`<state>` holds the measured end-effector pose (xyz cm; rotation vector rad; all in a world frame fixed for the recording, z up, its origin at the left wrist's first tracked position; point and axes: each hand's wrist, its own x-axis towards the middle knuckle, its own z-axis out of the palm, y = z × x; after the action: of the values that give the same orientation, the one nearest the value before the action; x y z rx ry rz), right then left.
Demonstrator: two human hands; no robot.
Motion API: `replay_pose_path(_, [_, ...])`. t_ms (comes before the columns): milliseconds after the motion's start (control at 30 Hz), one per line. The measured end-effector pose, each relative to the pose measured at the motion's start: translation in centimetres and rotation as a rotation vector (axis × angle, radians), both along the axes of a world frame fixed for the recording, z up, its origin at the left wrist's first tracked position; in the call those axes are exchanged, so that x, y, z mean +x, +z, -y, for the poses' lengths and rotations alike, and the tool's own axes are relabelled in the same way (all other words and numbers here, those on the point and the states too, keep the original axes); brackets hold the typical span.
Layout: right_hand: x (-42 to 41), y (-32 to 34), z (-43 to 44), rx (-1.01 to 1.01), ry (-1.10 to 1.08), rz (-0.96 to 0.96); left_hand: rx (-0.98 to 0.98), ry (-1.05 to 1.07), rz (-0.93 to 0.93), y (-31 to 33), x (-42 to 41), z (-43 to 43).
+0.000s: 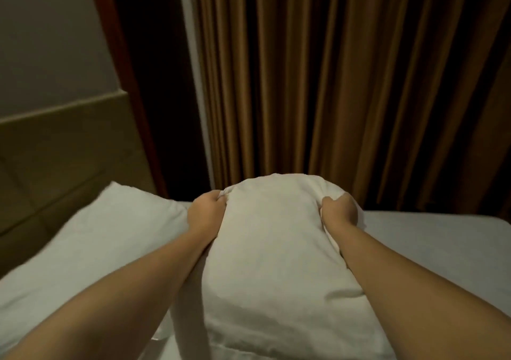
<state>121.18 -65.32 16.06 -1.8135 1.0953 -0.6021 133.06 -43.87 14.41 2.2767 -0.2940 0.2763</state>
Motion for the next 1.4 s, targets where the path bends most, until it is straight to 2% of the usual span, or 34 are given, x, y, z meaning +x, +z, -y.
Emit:
replay_pose_path(133, [5.1,7.2,-8.4,-0.041,0.118,0.169,-0.044,0.149,0.183,8.2,3.9,-9.5])
replay_pose_path(300, [12.3,14.1,-20.1,-0.055,0.377,0.394,-0.044,0.297,0.387,16.7,9.4,-24.4])
replay_pose_path(400, [17.7,15.4,-27.6,-0.034,0.489,0.463,0.011,0.357,0.409,19.2,12.8,-33.3])
replay_pose_path(467, [21.3,14.3,-32.3,-0.016,0.554,0.444,0.135,0.39,0.312,19.1,16.0,-39.1])
replay_pose_path(600, [26.4,7.4,-39.9,-0.084,0.697,0.207,0.442,0.406,-0.119,13.8,21.8,-49.0])
replay_pose_path(700, [27.9,-0.1,-44.2,-0.118,0.718,-0.075,0.436,0.282,-0.536,6.1,23.2,-52.7])
replay_pose_path(767, [28.2,-3.8,-46.1,-0.094,0.765,-0.207,0.427,0.229,-0.7,0.7,23.7,-52.7])
replay_pose_path(800, [28.5,-5.2,-46.6,-0.092,0.788,-0.256,0.448,0.24,-0.712,-1.6,24.0,-52.4])
replay_pose_path(900, [29.7,-7.7,-46.3,-0.102,0.757,-0.346,0.435,0.275,-0.575,-5.4,25.3,-50.5])
replay_pose_path(967, [30.3,-8.8,-45.3,-0.124,0.611,-0.393,0.319,0.298,-0.506,-5.8,26.1,-50.0])
replay_pose_path(1033, [30.4,-10.0,-44.5,0.023,0.461,-0.444,0.139,0.423,-0.499,-6.0,27.2,-50.3])
replay_pose_path(1067, [30.6,-10.6,-44.3,0.215,0.403,-0.428,0.119,0.47,-0.511,-6.2,27.6,-50.6])
replay_pose_path(1133, [31.0,-12.1,-44.3,0.658,0.374,-0.274,0.239,0.499,-0.524,-6.6,28.5,-51.0])
replay_pose_path(1167, [31.4,-12.7,-44.5,0.753,0.398,-0.195,0.295,0.475,-0.504,-6.5,29.1,-51.1])
replay_pose_path(1233, [32.3,-12.1,-45.0,0.683,0.453,-0.047,0.283,0.424,-0.414,-5.6,30.2,-51.0])
replay_pose_path(1300, [33.2,-9.7,-45.6,0.526,0.373,0.093,0.156,0.418,-0.282,-3.5,31.3,-50.8])
replay_pose_path(1400, [34.2,-5.3,-45.7,0.456,0.272,0.326,-0.028,0.429,-0.101,0.3,32.7,-50.9])
